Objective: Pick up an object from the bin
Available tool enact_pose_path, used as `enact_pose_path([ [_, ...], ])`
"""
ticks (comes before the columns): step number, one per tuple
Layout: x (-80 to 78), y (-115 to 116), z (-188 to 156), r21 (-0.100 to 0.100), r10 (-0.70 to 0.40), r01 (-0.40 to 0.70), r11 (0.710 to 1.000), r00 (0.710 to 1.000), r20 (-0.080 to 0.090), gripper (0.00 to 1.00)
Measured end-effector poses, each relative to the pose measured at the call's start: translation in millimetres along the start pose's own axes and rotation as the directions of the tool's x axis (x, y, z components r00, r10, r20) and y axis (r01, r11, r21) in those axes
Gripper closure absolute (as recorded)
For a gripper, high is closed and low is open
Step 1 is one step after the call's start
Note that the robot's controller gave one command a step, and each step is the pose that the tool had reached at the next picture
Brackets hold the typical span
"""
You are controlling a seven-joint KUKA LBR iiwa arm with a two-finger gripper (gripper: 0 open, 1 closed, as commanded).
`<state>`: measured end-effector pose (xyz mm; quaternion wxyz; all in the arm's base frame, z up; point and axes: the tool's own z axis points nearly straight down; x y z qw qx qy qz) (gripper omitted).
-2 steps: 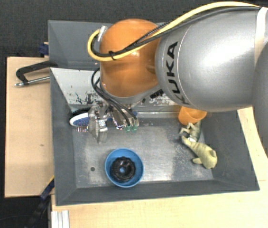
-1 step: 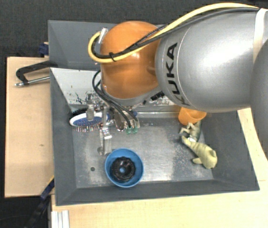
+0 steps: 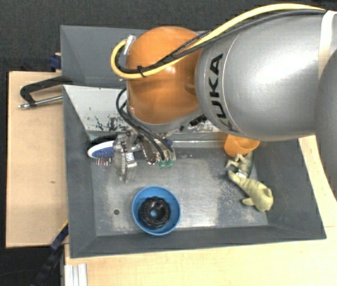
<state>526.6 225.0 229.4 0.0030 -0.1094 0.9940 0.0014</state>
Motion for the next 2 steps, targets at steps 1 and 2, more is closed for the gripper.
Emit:
enact_pose_path([
  [1,0.0,0.0,0.0,0.0,0.0,0.0,1.0,1.0,0.0,0.0],
  [2,18.5,-58.2,82.3,0.001,-0.28,0.28,0.96,0.96,-0.011,0.0],
])
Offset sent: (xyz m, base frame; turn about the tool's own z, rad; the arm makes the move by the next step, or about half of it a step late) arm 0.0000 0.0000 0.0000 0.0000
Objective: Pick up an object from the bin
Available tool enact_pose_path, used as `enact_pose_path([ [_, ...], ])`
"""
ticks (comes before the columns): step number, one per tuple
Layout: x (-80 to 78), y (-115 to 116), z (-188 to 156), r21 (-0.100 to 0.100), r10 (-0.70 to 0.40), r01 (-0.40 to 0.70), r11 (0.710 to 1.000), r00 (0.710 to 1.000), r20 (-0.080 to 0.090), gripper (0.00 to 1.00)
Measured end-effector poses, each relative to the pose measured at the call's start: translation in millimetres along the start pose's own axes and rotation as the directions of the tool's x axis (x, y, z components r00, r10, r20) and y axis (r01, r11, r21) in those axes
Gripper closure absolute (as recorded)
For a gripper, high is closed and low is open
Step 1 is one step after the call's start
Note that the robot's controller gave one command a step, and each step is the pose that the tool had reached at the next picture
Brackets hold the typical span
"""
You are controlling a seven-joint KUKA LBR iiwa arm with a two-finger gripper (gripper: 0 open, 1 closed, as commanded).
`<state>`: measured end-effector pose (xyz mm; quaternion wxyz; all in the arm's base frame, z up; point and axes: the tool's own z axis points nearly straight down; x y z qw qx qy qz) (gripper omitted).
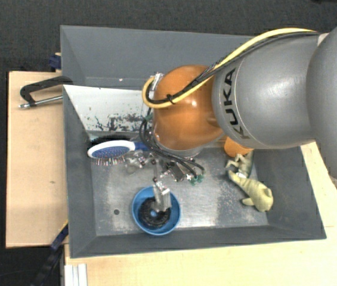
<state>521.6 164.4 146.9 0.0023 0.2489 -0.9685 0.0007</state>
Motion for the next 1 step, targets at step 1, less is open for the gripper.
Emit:
enact_pose_path([
  [1,7.9,-24.0,73.7,-0.002,-0.083,0.083,0.997,0.997,-0.003,0.0],
])
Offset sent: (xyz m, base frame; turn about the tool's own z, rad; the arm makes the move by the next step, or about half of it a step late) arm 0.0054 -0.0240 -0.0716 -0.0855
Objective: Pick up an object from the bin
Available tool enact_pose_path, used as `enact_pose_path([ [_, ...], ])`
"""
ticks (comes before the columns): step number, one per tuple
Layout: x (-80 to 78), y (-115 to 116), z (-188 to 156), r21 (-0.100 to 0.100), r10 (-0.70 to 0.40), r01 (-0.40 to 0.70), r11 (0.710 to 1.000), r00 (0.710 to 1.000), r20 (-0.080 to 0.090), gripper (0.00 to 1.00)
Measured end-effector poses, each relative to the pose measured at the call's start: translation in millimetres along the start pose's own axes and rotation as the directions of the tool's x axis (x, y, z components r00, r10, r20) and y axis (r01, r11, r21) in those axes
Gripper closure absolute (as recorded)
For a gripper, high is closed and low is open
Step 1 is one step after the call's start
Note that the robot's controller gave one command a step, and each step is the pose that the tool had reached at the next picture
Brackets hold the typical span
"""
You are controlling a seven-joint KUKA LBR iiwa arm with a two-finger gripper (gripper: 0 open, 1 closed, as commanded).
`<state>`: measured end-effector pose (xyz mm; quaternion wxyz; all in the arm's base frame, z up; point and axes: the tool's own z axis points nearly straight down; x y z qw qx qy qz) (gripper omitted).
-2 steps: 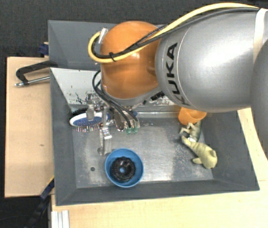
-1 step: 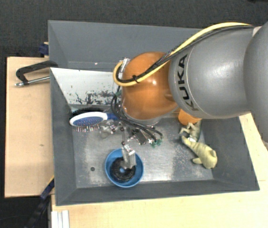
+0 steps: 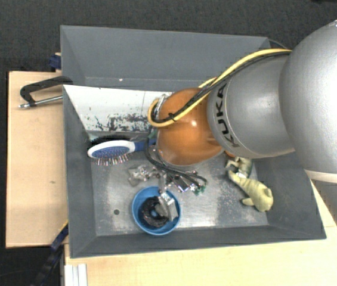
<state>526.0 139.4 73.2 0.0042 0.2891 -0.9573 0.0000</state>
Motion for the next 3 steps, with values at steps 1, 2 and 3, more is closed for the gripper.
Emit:
enact_pose_path([
  [1,-2.2,1.4,-3.2,0.0,-0.001,0.001,1.0,1.0,0.008,1.0],
  [2,1.9,3.8,-122.4,0.005,0.057,-0.057,0.998,0.998,0.022,1.0],
  [3,1.3,18.7,-233.1,0.006,0.009,-0.01,1.0,1.0,0.025,1.0],
])
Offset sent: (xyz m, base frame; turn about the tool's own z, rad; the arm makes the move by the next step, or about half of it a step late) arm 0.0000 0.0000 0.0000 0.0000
